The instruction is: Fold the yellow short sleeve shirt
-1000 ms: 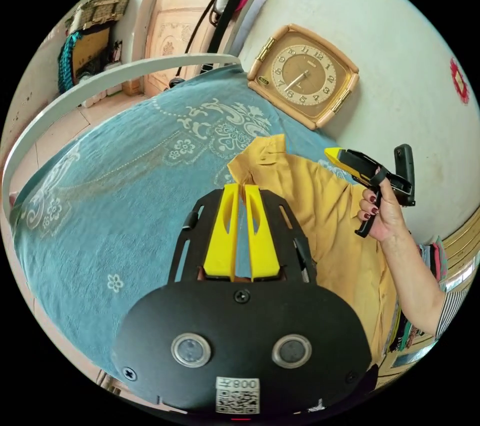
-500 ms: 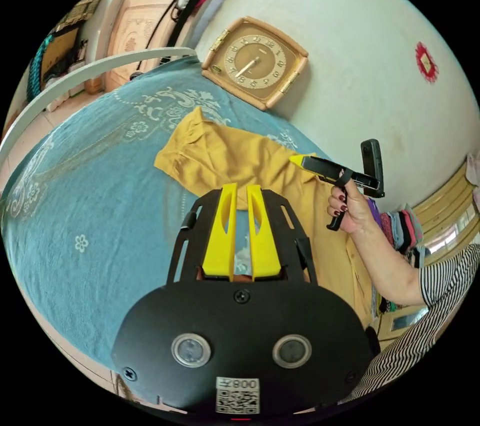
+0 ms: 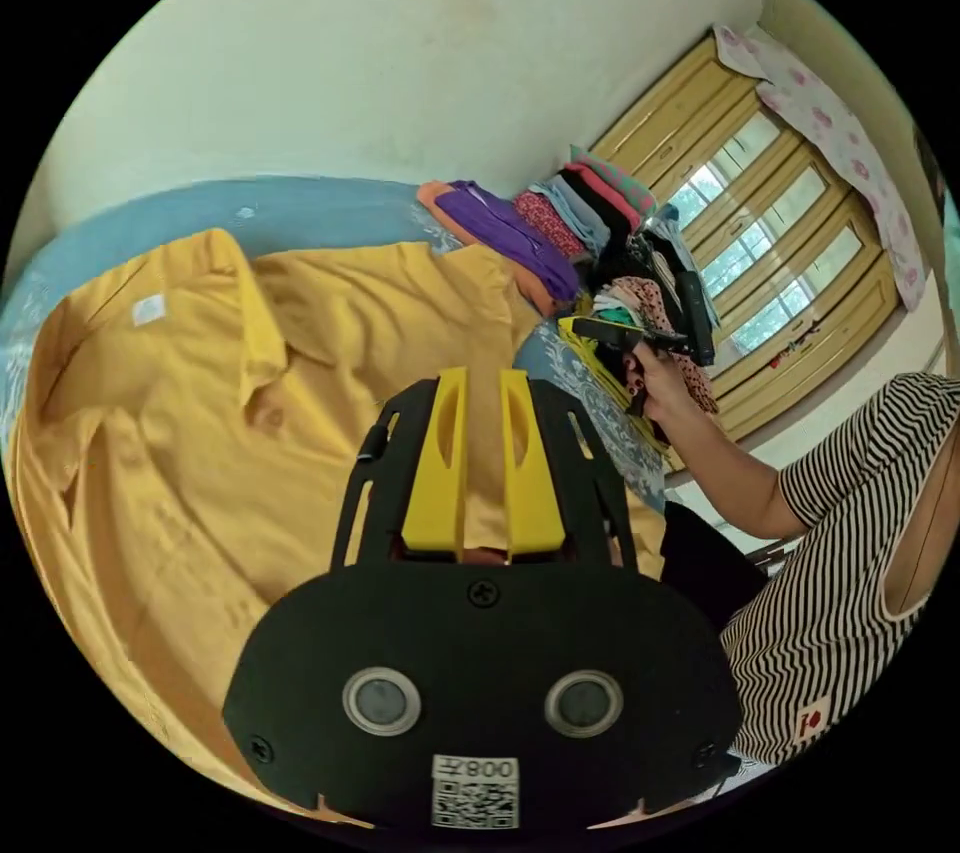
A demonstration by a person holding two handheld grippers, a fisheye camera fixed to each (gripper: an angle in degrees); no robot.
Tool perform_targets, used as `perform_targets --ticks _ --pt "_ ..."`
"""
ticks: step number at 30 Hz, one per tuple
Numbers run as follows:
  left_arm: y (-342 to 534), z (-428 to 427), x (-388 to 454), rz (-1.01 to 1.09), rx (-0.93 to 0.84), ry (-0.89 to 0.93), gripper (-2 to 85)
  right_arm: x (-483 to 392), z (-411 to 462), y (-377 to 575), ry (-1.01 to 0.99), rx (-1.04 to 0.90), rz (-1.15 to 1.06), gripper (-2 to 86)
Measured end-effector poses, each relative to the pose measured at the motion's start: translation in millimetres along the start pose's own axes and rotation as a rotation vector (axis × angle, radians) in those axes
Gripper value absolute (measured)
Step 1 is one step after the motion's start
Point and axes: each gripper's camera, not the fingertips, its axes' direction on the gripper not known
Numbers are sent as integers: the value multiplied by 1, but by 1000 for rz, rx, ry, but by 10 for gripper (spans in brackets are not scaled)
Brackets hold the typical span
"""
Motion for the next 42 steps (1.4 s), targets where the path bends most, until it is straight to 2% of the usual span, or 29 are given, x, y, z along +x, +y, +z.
perform_targets --ticks 5,9,14,20,23,27,30,31,36,40,42 --pt "-77 128 15 66 -95 -33 73 59 -23 -32 94 8 60 50" --pt "-114 220 3 0 -174 -113 73 74 -15 -62 100 -109 59 56" --pt "-121 291 -15 -69 -258 -153 68 78 -54 -74 39 -107 10 30" --pt "-112 332 -4 -1 -278 -232 55 81 -138 -63 11 -54 -24 9" --pt "-107 329 -8 -25 -250 -254 54 80 -141 -64 24 -121 -36 6" --pt "-90 308 -21 -73 -148 -282 43 71 -178 -64 33 -77 -25 5" --pt "-77 321 -45 -158 -295 -218 31 64 -199 -54 36 -58 -9 3" --pt "-74 316 -44 -151 -277 -208 30 63 -203 -52 33 -61 -4 3" --pt "-33 244 -27 -139 -102 -199 20 69 -231 -30 80 -69 57 1" --pt "31 181 -28 -219 -72 -193 16 72 -248 -20 25 -90 41 0" --pt "93 136 -29 -312 -90 -229 13 66 -259 -10 -29 -112 35 1"
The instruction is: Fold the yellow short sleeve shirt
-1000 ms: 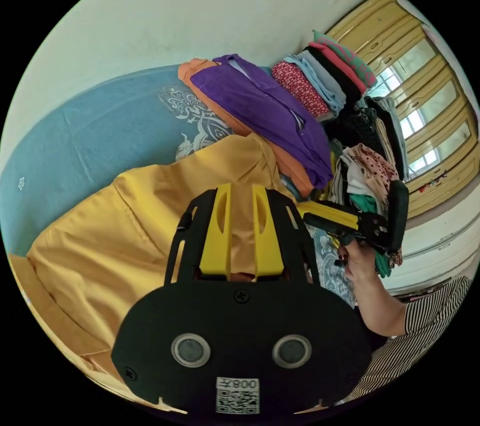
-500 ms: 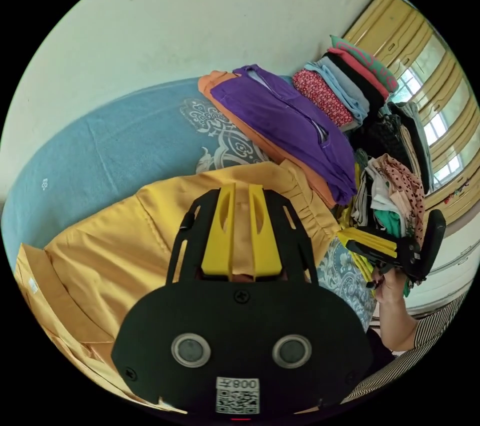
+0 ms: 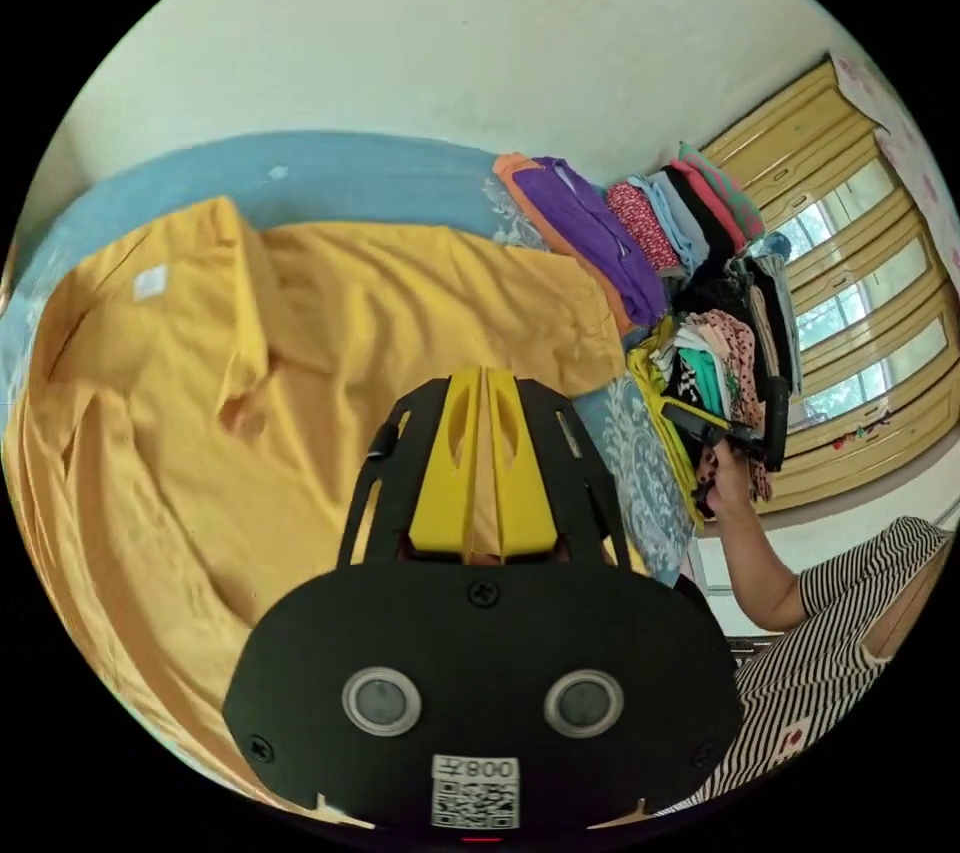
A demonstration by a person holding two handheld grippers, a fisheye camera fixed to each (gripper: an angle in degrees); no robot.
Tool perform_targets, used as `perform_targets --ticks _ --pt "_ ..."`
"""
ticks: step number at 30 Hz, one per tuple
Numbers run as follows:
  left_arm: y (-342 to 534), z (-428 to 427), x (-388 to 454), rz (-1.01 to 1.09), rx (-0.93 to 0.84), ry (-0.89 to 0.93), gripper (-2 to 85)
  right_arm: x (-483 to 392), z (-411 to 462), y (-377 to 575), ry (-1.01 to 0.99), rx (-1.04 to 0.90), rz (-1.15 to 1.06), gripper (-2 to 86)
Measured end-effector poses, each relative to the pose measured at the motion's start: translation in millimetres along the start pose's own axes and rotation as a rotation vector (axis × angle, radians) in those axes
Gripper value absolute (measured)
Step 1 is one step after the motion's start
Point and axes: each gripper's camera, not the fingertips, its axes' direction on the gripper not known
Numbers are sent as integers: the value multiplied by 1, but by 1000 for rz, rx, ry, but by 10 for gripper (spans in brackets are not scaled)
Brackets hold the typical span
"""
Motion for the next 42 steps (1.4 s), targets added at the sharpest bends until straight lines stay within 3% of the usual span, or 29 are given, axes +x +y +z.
perform_targets --ticks 4,6,11,19,24,32,36,42 --pt "109 -58 -44 -219 -48 -55 11 -25 -9 28 -82 -65 -60 1" --pt "188 -92 -65 -407 -64 11 14 -51 -14 53 -153 -122 -116 1" --pt "301 -140 -57 -543 -64 -21 34 -114 -23 100 -256 -224 -215 1" --pt "342 -139 -8 -340 -110 -75 72 -236 -13 144 -387 -324 -417 2" --pt "344 -116 8 -211 -262 -157 69 -290 8 153 -387 -365 -496 2" --pt "372 -138 22 -187 -215 -116 66 -320 66 160 -408 -421 -534 1" --pt "381 -162 34 -153 -152 -197 76 -342 105 151 -441 -431 -552 1" --pt "395 -165 27 -145 -224 -260 38 -368 157 144 -450 -430 -583 1"
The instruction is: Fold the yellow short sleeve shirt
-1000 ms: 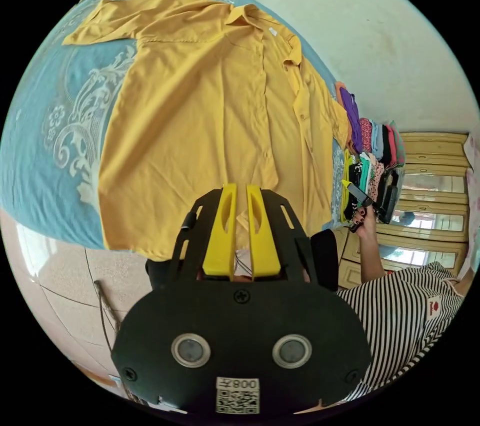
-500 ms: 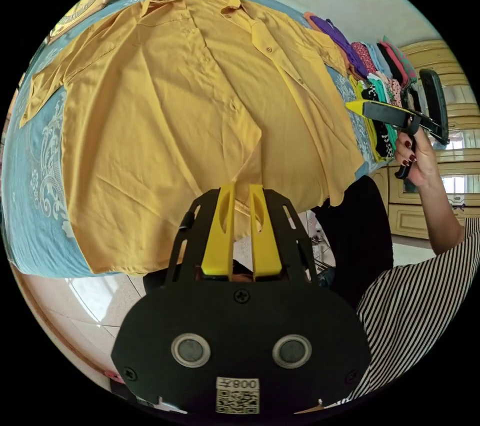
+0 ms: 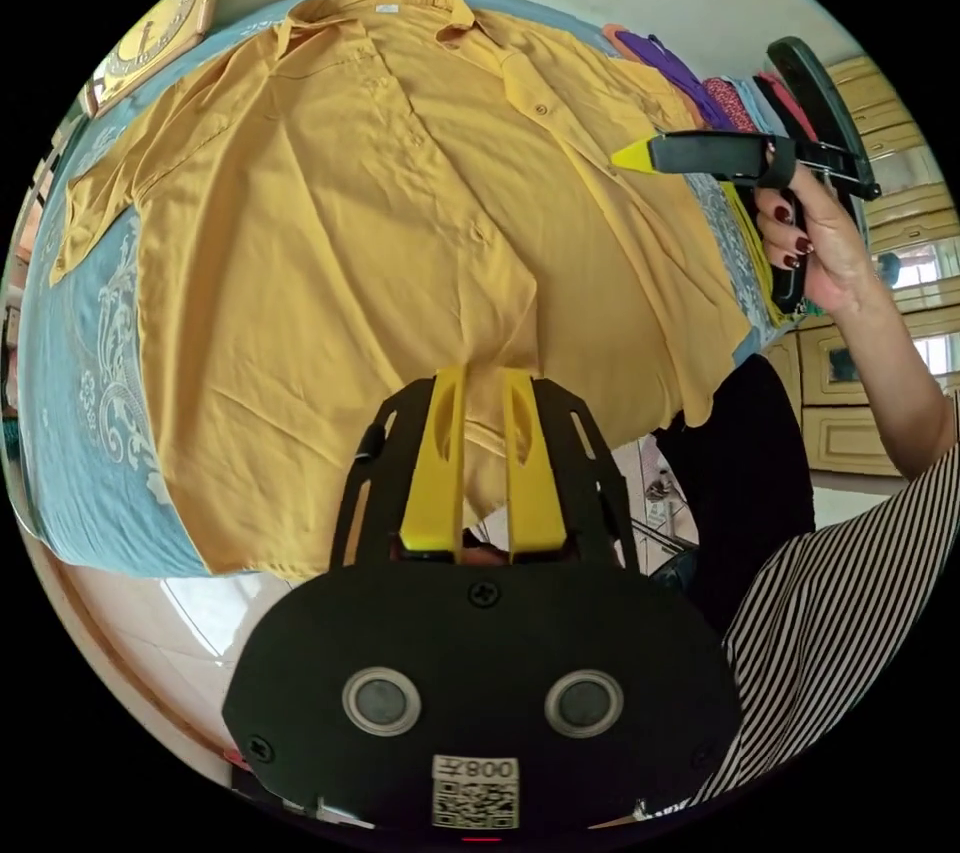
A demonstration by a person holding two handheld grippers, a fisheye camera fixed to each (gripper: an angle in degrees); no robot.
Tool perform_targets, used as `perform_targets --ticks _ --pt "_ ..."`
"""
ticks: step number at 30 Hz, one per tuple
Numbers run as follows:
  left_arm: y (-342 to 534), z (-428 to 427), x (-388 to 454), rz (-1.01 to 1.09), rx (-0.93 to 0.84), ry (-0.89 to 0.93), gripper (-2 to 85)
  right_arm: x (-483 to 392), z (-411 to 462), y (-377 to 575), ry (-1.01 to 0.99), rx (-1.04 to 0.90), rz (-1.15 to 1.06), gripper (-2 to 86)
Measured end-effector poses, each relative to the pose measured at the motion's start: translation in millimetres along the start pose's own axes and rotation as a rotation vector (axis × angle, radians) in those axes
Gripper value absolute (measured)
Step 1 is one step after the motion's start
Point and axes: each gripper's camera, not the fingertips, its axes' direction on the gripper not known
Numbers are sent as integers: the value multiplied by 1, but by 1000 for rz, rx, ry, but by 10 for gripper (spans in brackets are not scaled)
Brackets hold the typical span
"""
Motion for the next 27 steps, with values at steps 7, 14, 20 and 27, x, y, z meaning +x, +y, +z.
perform_targets --ticks 7,14,20,27 --pt "27 -11 -4 -5 5 139 8 21 51 -24 -26 -1 2 2" --pt "47 -29 -3 -9 52 226 18 42 93 -90 21 71 -35 13" --pt "54 -47 -19 -1 73 96 48 52 129 -193 147 142 -122 59" --pt "60 -53 -28 20 45 133 12 6 215 -293 456 137 -422 90"
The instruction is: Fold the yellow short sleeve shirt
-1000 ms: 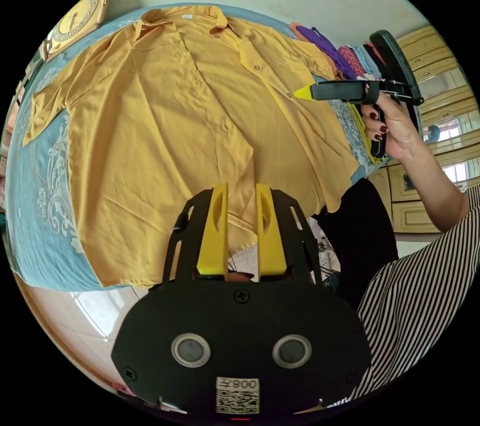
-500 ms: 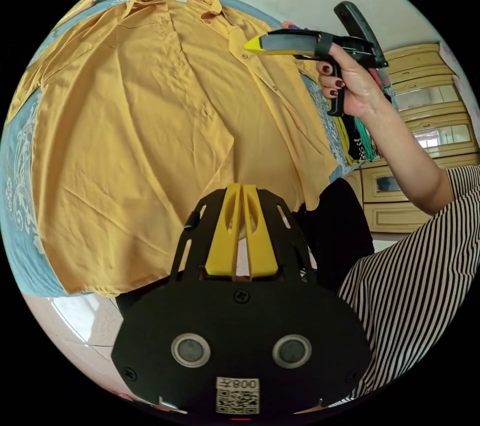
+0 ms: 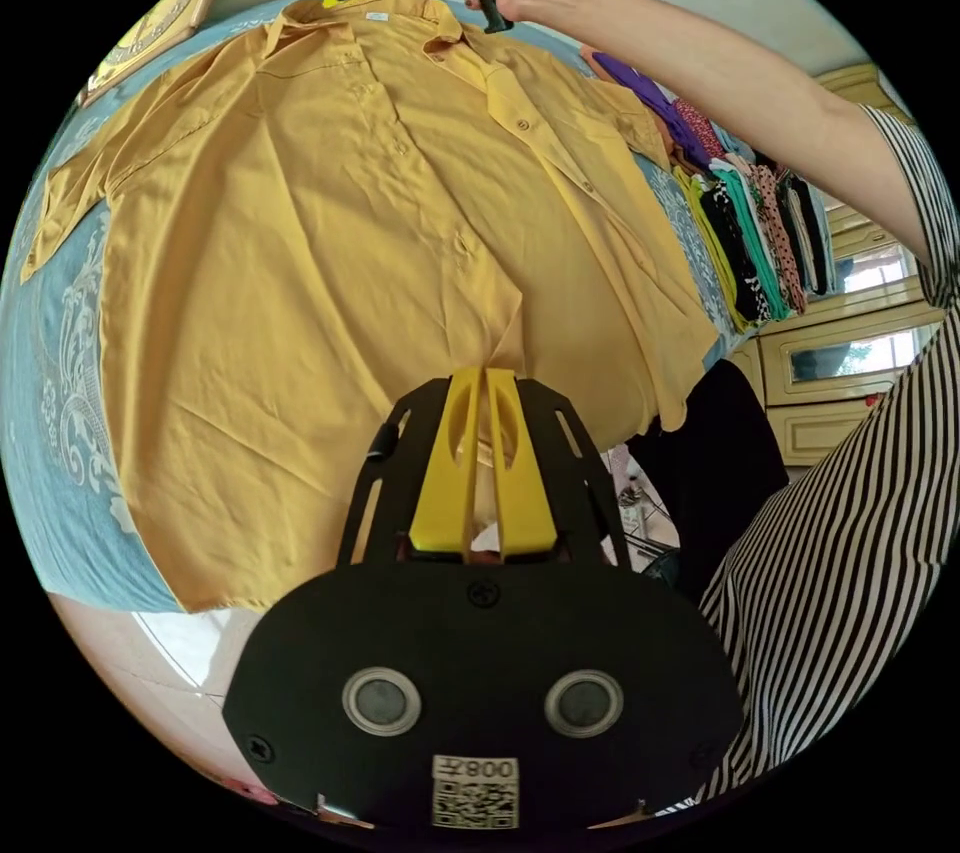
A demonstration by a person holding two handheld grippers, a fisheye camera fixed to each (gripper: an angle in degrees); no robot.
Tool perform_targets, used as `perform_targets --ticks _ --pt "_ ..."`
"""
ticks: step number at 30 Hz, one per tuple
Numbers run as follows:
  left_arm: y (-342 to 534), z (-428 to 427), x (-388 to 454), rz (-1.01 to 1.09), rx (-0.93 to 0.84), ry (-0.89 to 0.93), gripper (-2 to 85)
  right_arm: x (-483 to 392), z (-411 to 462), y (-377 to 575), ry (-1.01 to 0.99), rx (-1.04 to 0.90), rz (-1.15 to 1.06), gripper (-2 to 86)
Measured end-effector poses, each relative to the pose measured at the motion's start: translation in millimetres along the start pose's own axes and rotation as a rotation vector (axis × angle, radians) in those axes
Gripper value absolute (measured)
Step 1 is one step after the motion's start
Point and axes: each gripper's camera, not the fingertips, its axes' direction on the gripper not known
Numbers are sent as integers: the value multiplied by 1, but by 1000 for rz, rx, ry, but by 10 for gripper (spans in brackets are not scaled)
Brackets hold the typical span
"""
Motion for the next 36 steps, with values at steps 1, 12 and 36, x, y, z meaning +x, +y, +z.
perform_targets --ticks 1,12,36 --pt "0 -1 -1 0 2 6 11 -4 8 -5 14 -3 -21 91" --pt "5 -21 -4 -4 -2 158 3 14 111 -33 249 -50 -59 9" --pt "-7 -78 13 -47 50 85 54 284 178 34 -194 -52 435 6"
